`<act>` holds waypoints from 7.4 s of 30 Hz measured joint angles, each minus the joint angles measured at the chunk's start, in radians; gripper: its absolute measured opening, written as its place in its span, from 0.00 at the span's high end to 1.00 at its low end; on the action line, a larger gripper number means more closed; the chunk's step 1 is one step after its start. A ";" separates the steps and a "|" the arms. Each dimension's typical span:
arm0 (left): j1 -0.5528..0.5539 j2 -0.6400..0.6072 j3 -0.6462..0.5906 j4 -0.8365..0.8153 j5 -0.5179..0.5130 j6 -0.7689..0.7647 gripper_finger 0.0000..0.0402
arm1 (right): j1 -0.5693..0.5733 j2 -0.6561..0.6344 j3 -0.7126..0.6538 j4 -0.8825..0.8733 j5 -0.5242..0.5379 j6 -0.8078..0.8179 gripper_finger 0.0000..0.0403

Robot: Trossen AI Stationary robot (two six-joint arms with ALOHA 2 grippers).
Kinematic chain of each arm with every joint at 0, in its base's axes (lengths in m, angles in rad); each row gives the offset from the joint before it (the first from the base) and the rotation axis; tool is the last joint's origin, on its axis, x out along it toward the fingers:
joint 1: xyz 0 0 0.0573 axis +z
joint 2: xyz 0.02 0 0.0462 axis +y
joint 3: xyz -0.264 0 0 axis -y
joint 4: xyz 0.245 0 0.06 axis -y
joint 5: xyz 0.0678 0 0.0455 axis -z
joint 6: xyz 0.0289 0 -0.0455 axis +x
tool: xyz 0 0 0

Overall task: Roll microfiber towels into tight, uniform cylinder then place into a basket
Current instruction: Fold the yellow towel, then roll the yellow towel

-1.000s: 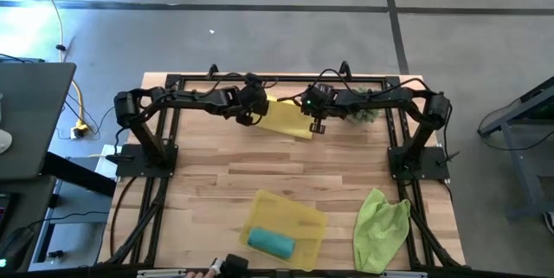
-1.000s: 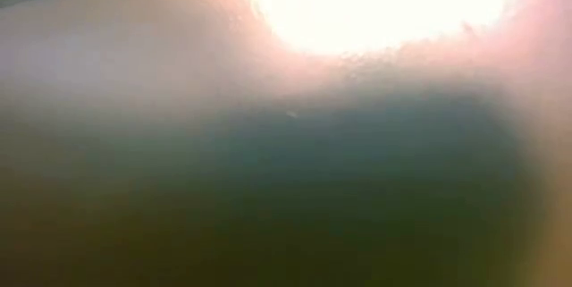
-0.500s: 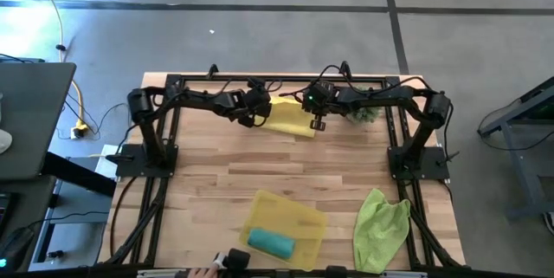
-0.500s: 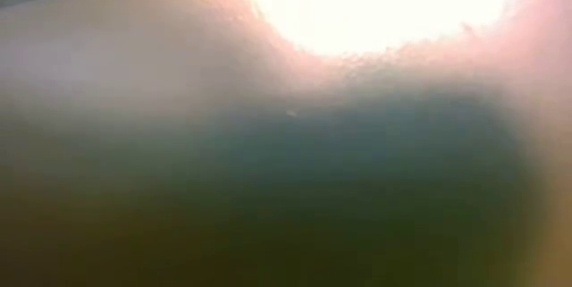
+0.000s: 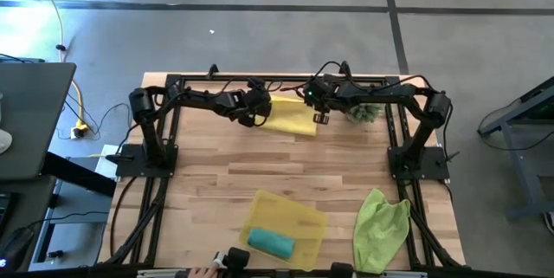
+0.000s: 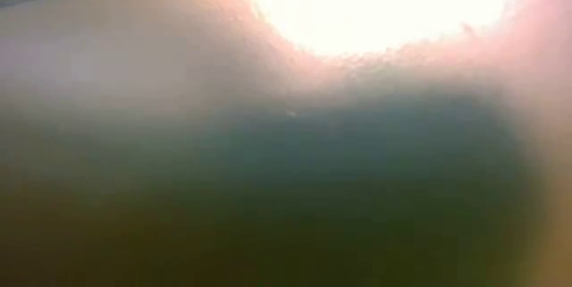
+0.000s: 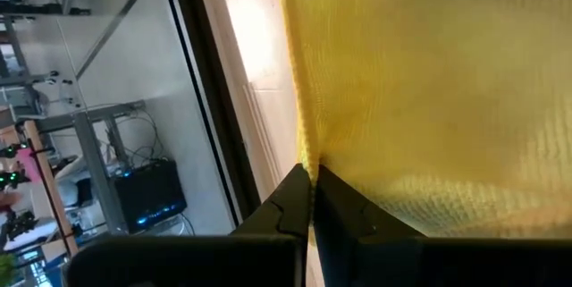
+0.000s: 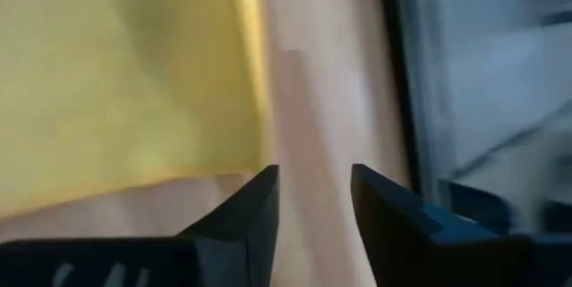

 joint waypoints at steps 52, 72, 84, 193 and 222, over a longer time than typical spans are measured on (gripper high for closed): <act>-0.019 -0.209 0.001 -0.238 0.506 -0.515 0.70 | 0.002 0.104 -0.165 0.366 -0.317 0.195 0.77; 0.026 -0.094 0.001 -0.458 0.279 -0.687 0.79 | 0.002 0.105 -0.167 0.366 -0.319 0.195 0.77; -0.009 -0.173 -0.001 -0.504 0.380 -0.673 0.79 | 0.016 0.068 -0.171 0.344 -0.316 0.221 0.77; -0.304 -0.133 0.034 -0.379 0.513 -0.171 0.79 | 0.588 -0.083 -0.167 0.146 -0.150 0.133 0.77; -0.345 -0.111 -0.116 -0.179 0.388 0.295 0.65 | 0.596 0.010 -0.166 0.313 -0.142 0.011 0.52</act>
